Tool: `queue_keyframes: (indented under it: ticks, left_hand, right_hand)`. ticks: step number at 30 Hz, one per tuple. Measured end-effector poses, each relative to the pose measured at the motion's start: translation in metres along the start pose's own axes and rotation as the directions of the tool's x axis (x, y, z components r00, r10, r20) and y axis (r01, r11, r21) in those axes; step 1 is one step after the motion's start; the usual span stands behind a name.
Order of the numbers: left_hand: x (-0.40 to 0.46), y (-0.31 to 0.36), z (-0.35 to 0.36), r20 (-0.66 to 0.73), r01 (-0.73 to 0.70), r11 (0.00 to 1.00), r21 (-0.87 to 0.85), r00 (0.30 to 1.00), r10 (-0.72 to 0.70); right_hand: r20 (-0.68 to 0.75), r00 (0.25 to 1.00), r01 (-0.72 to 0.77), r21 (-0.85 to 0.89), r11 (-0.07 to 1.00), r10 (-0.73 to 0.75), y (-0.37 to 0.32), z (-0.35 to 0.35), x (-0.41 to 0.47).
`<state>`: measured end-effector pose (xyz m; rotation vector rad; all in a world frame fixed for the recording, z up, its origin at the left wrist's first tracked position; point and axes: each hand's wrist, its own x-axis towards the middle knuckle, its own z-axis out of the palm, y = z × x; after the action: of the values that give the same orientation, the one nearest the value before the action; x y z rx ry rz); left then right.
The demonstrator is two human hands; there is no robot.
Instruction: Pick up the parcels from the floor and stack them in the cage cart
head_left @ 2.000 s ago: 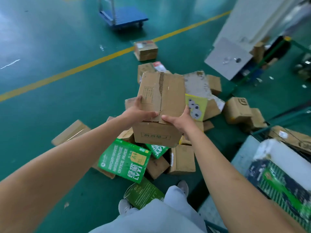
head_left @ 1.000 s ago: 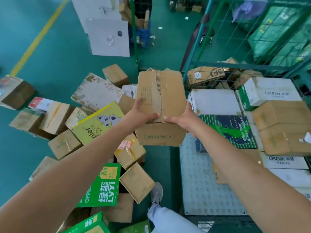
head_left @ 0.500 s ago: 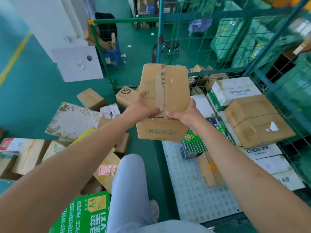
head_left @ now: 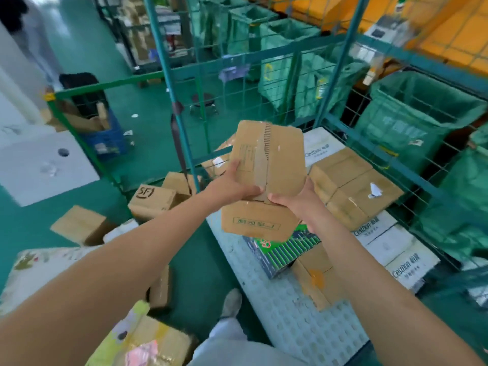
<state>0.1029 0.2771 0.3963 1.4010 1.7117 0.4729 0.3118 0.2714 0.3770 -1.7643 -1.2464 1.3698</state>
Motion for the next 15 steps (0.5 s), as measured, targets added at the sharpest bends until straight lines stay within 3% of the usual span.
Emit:
queue_keyframes:
  ticks: [8,15]
  left_hand:
    - [0.132,0.058,0.024,0.284,-0.102,0.991,0.082,0.956,0.075]
    - [0.184,0.110,0.093,0.494,-0.261,0.951,0.167,0.857,0.148]
  right_hand:
    - [-0.251,0.955,-0.148,0.057,0.987,0.158,-0.011,-0.042,0.067]
    - [-0.428,0.850,-0.265,0.155,0.952,0.306,0.022,-0.100,0.075]
